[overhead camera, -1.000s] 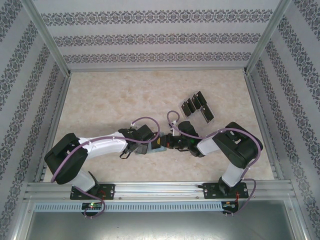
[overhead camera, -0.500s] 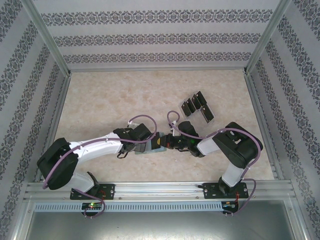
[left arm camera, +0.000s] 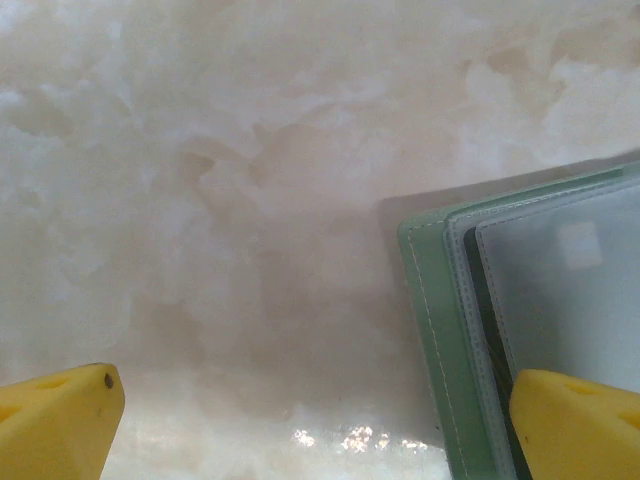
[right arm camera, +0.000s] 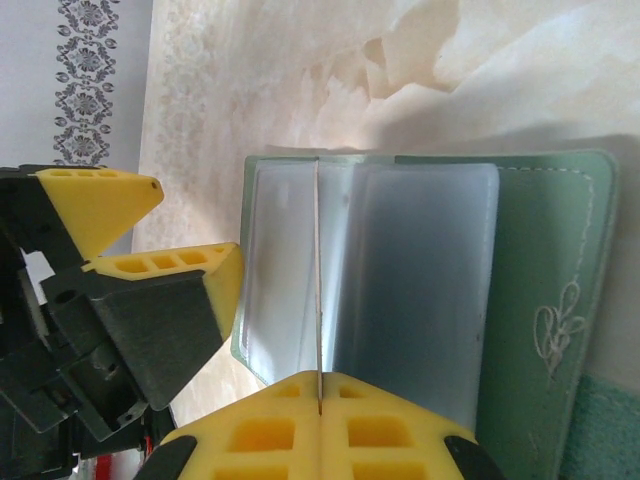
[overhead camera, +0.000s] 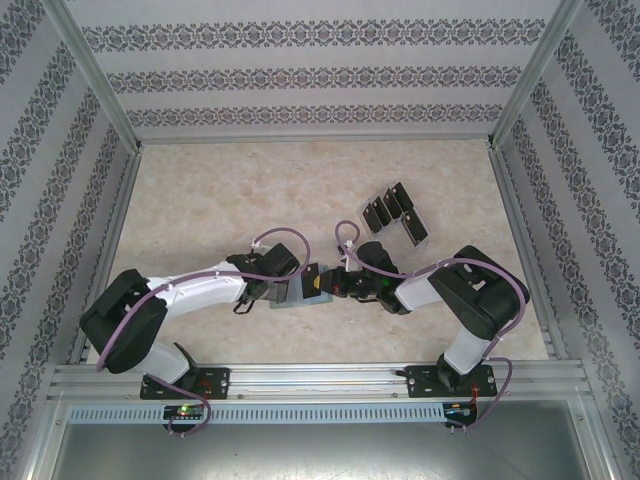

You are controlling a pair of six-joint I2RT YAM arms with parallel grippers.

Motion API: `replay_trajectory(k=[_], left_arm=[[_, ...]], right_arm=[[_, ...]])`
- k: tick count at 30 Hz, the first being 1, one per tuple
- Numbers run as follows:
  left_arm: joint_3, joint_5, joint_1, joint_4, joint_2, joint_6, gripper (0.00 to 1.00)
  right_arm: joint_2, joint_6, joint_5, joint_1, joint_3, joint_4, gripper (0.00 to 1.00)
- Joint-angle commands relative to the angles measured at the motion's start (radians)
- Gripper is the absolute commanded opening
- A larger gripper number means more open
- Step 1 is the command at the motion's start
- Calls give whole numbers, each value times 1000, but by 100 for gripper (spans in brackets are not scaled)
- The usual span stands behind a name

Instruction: Put the credit cards into the card holder

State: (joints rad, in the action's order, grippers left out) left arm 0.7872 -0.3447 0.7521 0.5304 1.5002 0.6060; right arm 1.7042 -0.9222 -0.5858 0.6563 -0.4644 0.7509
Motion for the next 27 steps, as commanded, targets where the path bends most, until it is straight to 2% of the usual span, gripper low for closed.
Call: replay_trajectory(k=[1,22,27], left_arm=[[-25,1,-14,-29,17,-22,100],[-69,-9,-39,-13,-2,-11,100],[-58,-17,-40,-3,-48,-5,100]], right_arm=[[-11,-4,-16,-12,3,11,0],[15,-38,-32,-17,-20,41,0],[25,-41,-31,-15,-28,42,0]])
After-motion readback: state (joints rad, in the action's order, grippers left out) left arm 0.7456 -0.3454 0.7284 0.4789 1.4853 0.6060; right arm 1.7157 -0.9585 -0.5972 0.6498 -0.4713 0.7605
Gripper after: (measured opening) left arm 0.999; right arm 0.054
